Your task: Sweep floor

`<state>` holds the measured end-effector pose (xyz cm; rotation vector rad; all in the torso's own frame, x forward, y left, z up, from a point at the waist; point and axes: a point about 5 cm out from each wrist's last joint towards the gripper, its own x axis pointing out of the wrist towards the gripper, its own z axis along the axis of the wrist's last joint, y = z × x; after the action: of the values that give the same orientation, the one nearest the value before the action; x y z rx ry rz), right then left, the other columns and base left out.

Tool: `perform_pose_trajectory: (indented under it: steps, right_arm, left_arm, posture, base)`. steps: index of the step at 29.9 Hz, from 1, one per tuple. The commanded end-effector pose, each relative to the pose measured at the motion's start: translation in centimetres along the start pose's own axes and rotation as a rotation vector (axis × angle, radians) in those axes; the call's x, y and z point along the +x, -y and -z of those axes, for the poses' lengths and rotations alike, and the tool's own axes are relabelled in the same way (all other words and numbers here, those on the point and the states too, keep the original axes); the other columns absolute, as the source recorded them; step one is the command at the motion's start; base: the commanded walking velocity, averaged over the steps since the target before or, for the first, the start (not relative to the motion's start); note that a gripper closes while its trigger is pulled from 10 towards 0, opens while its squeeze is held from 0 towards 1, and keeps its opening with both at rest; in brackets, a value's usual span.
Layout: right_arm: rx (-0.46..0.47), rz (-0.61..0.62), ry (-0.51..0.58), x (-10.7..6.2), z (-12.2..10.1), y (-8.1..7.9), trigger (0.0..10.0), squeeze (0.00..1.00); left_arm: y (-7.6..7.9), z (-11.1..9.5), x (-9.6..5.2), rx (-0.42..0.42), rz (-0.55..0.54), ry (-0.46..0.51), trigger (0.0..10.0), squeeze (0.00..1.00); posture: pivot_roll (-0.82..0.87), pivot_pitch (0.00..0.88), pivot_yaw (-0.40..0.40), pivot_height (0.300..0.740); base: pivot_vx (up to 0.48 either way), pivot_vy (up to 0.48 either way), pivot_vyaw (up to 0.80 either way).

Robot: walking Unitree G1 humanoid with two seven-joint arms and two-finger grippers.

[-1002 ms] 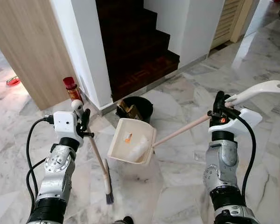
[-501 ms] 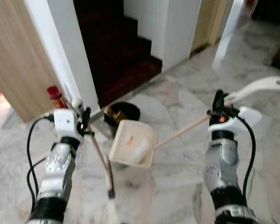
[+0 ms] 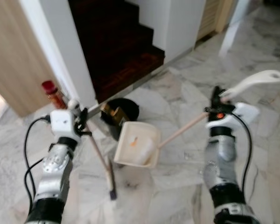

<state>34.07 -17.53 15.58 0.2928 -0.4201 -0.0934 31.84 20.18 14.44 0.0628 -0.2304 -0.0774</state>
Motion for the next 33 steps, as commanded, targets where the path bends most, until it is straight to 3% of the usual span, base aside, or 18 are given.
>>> perform_pose_trajectory:
  steps: [1,8,15,21,33]
  right_arm:
    - [0.008,-0.003,0.063,0.59,-1.36,-0.03,10.0,0.00]
    - [0.000,-0.017,0.072,0.72,-1.59,-0.34,10.0,0.00]
    - [0.004,-0.030,0.077,0.78,-1.76,-0.51,10.0,0.00]
    - [0.006,-0.031,0.079,0.81,-1.80,-0.63,10.0,0.00]
    - [0.031,-0.029,0.074,0.86,-1.81,-0.66,10.0,0.00]
  left_arm:
    - [0.19,-1.32,0.42,0.013,0.009,0.064,10.0,0.00]
    - [0.24,-1.33,0.41,0.019,0.014,0.065,10.0,0.00]
    - [0.27,-1.35,0.41,0.019,0.014,0.066,10.0,0.00]
    - [0.26,-1.37,0.39,0.020,0.015,0.066,10.0,0.00]
    - [0.24,-1.38,0.46,0.020,0.015,0.067,10.0,0.00]
  posture:
    - [0.08,0.061,0.057,0.740]
    - [0.08,0.061,0.057,0.740]
    - [0.08,0.061,0.054,0.740]
    - [0.08,0.061,0.054,0.740]
    - [0.08,0.062,0.054,0.740]
  base:
    - [0.285,0.000,0.00]
    - [0.288,0.000,0.52]
    - [0.287,0.000,0.00]
    - [0.288,0.000,0.74]
    - [0.287,0.000,0.00]
